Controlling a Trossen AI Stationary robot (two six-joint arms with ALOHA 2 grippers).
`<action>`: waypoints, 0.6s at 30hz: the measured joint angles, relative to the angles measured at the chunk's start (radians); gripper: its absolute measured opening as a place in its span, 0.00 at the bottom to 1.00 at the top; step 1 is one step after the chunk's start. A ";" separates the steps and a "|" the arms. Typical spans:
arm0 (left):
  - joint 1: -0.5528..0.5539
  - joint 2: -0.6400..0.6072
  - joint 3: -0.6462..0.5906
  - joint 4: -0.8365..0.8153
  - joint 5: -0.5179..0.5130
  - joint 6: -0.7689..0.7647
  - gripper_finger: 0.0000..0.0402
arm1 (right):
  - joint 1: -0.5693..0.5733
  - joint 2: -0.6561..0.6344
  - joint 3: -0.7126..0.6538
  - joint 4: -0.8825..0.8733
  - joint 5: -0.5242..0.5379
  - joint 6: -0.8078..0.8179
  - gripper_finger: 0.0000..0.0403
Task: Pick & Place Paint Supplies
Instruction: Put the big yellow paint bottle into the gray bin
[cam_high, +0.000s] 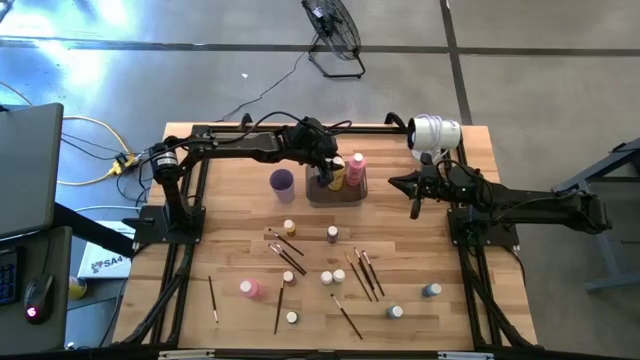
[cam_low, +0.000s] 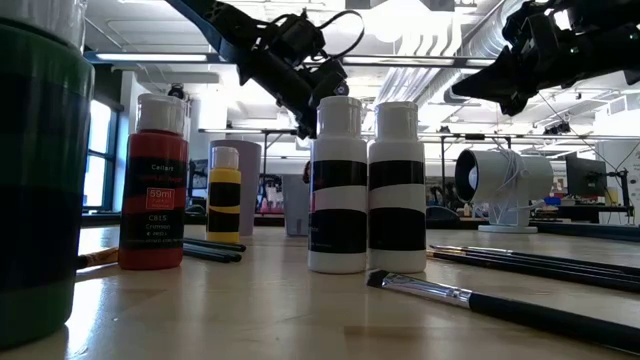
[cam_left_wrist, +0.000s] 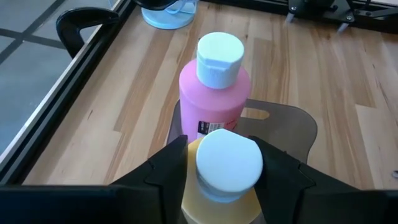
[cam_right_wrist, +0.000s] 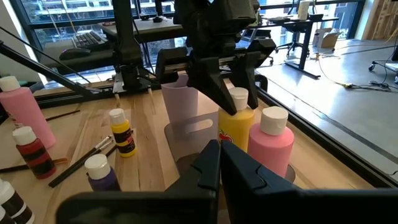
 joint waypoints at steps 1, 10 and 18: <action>0.000 0.000 0.000 0.000 0.000 0.000 0.40 | 0.000 0.000 0.000 0.000 0.000 0.000 0.01; 0.000 0.000 0.000 0.001 -0.031 0.026 0.41 | 0.000 0.000 0.000 0.000 0.000 0.000 0.01; 0.000 0.001 0.000 0.001 -0.030 0.028 0.41 | 0.000 0.000 0.000 0.000 -0.003 0.000 0.01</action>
